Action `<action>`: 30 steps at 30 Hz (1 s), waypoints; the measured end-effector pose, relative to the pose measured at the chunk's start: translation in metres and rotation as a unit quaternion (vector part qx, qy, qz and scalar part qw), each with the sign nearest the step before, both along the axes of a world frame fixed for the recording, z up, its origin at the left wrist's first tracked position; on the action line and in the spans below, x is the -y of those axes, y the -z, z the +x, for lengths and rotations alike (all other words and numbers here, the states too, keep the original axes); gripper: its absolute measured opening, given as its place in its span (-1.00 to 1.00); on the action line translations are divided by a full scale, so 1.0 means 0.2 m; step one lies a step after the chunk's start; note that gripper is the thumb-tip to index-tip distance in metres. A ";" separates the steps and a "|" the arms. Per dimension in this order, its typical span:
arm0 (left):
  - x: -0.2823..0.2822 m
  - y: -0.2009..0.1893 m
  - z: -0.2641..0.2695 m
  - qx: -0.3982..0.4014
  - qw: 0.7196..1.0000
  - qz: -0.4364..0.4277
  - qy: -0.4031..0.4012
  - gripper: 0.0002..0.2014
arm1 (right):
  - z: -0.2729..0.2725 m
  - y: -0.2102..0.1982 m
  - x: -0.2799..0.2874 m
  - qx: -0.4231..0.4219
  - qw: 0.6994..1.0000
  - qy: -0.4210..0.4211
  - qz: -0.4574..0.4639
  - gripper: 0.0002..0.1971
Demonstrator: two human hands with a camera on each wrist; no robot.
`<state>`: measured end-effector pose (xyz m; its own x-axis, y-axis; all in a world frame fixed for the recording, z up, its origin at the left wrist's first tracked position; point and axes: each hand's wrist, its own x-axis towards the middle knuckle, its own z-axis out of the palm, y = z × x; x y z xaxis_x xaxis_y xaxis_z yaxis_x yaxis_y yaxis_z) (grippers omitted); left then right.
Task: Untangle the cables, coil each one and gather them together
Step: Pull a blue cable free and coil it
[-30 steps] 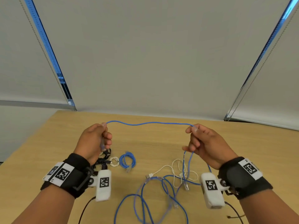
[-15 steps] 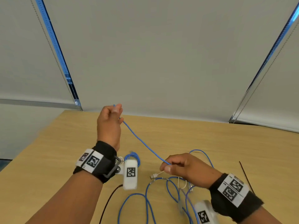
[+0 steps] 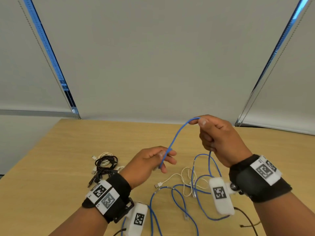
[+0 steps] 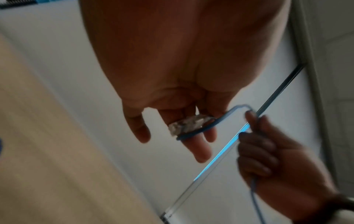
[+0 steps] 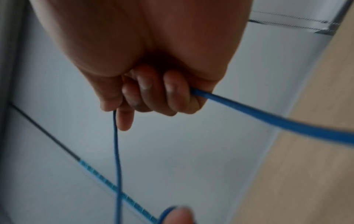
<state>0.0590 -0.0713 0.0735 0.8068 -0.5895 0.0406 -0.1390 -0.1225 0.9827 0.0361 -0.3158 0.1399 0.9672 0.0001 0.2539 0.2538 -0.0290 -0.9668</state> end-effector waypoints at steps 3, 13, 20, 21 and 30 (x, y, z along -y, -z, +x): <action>0.02 -0.04 -0.04 -0.041 0.995 -0.086 0.043 -0.64 | 0.04 0.07 0.08 -0.035 0.997 0.065 0.017 -0.75; 0.01 -0.11 -0.04 -0.105 0.955 -0.258 0.100 -0.58 | 0.05 0.26 0.07 -0.129 0.989 0.064 -0.034 -0.85; 0.06 -0.15 0.00 -0.106 0.923 -0.370 0.025 -0.81 | -0.04 0.36 -0.14 -0.126 0.964 -0.054 -0.226 -0.78; 0.06 -0.14 0.02 -0.084 0.932 -0.353 -0.006 -0.83 | -0.06 0.37 -0.17 -0.127 0.956 -0.086 -0.251 -0.78; 0.05 -0.01 0.03 0.075 0.994 0.052 -0.060 -0.76 | -0.09 0.14 -0.20 -0.011 0.947 -0.052 -0.317 -0.81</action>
<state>0.0650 -0.0808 0.0748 0.8614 -0.4961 0.1094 -0.2610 -0.2475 0.9331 0.0186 -0.2755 0.1123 0.9590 0.2402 0.1503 0.2662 -0.5817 -0.7686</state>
